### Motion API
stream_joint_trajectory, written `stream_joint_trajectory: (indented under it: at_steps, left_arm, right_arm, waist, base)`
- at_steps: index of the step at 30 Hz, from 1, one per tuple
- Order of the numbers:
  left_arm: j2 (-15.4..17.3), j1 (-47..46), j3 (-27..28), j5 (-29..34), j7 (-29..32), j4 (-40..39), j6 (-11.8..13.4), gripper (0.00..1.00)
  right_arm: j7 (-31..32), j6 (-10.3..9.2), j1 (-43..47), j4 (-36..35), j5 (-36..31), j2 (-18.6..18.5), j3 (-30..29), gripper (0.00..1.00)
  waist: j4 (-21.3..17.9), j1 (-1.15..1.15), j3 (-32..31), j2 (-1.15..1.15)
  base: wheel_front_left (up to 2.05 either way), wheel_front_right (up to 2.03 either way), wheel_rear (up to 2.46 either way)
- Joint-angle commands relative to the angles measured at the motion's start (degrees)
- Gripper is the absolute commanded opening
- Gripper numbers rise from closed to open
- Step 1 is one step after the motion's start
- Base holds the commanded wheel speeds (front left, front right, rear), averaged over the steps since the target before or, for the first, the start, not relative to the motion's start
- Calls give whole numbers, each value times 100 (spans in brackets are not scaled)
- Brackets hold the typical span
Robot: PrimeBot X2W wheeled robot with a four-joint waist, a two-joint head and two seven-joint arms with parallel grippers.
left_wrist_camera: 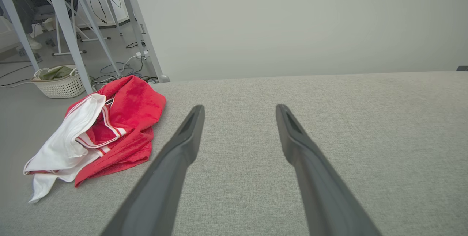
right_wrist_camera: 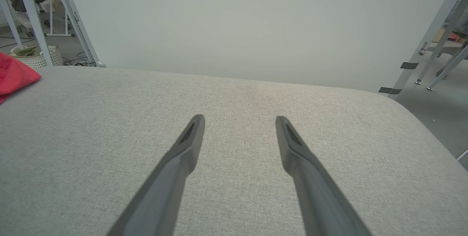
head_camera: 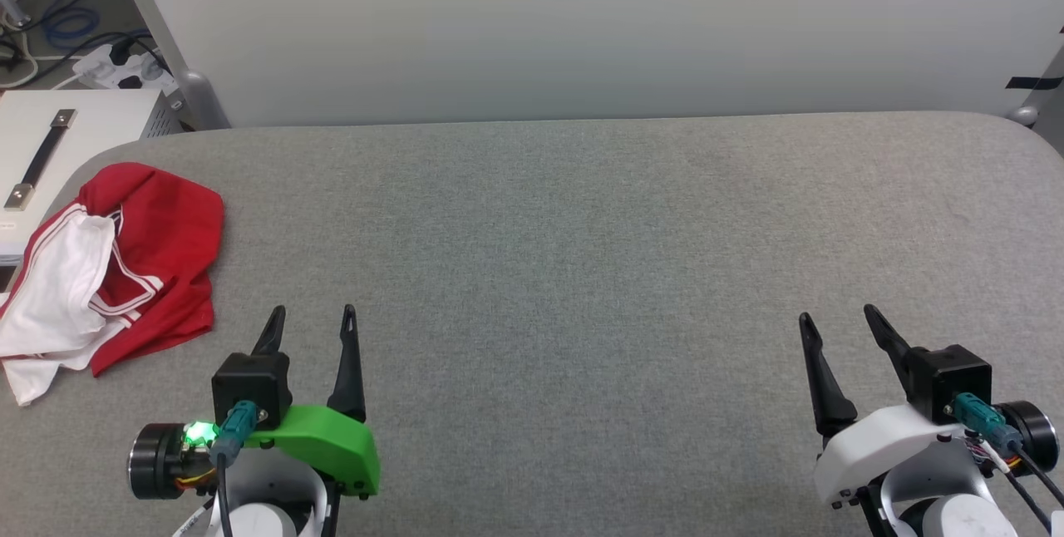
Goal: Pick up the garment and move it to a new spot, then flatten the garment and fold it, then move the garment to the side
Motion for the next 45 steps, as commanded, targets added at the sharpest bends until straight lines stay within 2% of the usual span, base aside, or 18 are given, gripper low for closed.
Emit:
stream_joint_trajectory:
  at_steps: [1,45]
  left_arm:
    - [-2,11,-9,-36,-64,30,4,100]
    - [-11,101,-98,-422,-587,121,-65,100]
  right_arm:
    - [-70,0,13,20,64,1,-14,100]
    - [-585,-2,64,-142,343,7,-144,100]
  waist:
    - [0,0,1,0]
    - [22,0,18,0]
  base:
    - [0,0,0]
    - [0,0,0]
